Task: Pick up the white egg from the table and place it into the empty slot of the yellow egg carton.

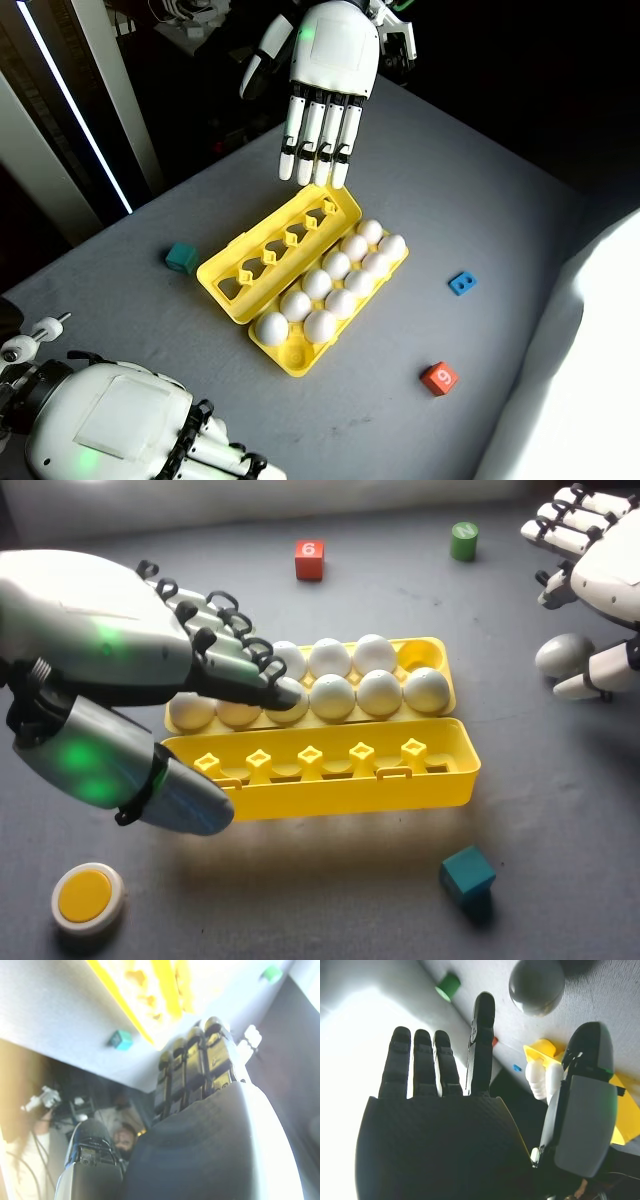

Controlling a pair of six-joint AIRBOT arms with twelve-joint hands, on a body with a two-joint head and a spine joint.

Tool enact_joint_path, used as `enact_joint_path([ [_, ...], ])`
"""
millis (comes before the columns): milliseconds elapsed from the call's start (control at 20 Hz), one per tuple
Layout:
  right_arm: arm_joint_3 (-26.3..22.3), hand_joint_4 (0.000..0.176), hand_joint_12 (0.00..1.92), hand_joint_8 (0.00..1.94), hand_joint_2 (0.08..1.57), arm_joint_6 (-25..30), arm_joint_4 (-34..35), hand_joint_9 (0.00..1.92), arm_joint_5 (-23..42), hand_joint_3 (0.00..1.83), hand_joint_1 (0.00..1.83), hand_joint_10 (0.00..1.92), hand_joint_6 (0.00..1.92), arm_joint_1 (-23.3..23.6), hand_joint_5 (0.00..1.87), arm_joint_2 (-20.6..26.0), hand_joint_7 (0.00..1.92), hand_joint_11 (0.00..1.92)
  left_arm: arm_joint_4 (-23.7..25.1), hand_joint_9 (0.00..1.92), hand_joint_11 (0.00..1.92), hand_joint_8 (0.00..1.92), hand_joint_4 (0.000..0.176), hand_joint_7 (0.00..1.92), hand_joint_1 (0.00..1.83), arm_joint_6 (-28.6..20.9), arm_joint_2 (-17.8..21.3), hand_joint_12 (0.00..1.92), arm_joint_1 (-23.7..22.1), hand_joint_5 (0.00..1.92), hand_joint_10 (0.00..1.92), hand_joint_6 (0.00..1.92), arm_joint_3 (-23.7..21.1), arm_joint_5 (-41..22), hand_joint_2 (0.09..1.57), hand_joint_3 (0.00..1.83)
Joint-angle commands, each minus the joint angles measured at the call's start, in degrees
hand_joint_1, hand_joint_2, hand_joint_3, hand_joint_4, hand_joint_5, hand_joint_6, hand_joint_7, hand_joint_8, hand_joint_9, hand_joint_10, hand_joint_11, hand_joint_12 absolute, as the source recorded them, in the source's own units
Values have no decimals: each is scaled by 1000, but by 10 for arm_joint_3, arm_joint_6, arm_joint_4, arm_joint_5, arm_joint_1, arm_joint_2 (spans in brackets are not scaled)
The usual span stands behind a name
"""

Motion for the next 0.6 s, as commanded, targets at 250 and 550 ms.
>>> enact_joint_path([
  [250,45,87,0,0,873,30,-45,0,60,16,575,0,25,-16,744,-22,0,0,-19,110,53,6,0,140,0,9,0,39,-15,138,6,8,5,31,1166,3],
  [550,68,88,0,0,892,43,-55,0,60,13,632,0,58,-18,854,-38,0,0,-19,127,60,7,0,163,0,1,0,49,-15,156,6,5,6,31,1168,2],
])
